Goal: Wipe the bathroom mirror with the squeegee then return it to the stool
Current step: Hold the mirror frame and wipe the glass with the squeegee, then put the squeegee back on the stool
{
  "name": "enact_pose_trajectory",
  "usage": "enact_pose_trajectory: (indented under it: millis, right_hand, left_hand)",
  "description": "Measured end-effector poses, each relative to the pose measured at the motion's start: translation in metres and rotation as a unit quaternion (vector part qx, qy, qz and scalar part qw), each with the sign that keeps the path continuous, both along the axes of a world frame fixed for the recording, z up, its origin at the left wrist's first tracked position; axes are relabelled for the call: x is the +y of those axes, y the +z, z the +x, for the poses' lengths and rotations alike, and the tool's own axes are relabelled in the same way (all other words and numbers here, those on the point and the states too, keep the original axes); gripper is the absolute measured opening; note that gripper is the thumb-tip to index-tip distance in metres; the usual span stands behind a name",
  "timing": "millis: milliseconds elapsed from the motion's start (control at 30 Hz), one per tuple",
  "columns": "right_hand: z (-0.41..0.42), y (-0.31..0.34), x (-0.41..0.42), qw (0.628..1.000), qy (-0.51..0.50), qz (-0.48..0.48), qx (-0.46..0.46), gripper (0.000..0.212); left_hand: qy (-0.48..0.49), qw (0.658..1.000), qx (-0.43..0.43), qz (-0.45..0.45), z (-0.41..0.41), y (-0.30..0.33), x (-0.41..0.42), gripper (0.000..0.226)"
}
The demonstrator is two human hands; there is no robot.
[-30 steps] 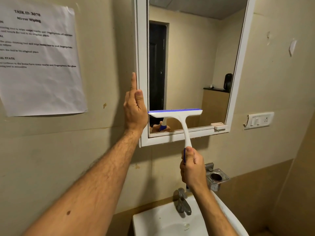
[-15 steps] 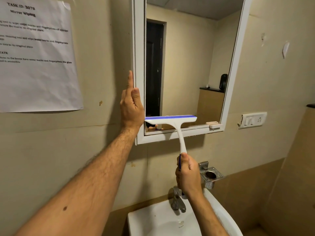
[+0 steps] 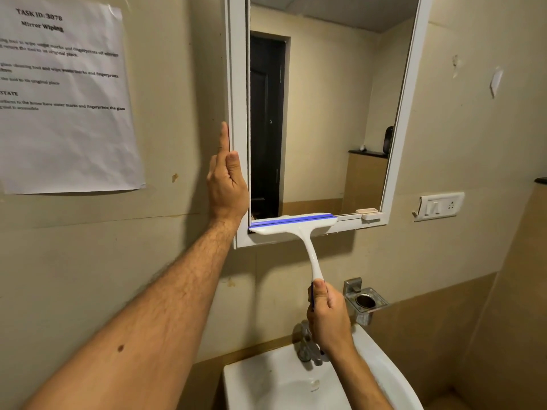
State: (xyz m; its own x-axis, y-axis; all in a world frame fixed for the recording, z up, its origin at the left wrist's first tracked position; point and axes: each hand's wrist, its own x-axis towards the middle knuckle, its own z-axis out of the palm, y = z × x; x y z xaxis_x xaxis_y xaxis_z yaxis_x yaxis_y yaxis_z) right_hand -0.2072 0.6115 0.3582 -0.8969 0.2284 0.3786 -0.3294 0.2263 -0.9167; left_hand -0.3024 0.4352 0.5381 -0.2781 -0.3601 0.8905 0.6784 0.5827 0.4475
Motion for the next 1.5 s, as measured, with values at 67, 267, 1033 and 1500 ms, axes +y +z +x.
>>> enact_pose_trajectory:
  millis: [67,267,1033,1500]
  right_hand:
    - [0.003,0.003,0.002,1.000,0.001,0.001,-0.012,0.045]
    - [0.022,0.028,-0.006,0.996,0.045,-0.074,0.012,0.041]
    - [0.129,-0.130,-0.291,0.983,0.130,-0.079,-0.103,0.050]
    - [0.199,-0.296,-0.399,0.941,0.068,0.003,-0.332,0.021]
  left_hand:
    - [-0.002,1.000,-0.013,-0.004,0.003,0.001,0.000,0.044]
    - [0.027,0.997,-0.062,-0.021,0.008,-0.013,-0.019,0.046]
    - [0.098,0.928,-0.333,-0.134,0.234,-0.307,-0.306,0.055]
    - [0.059,0.799,-0.581,-0.146,0.353,-0.488,-0.406,0.052]
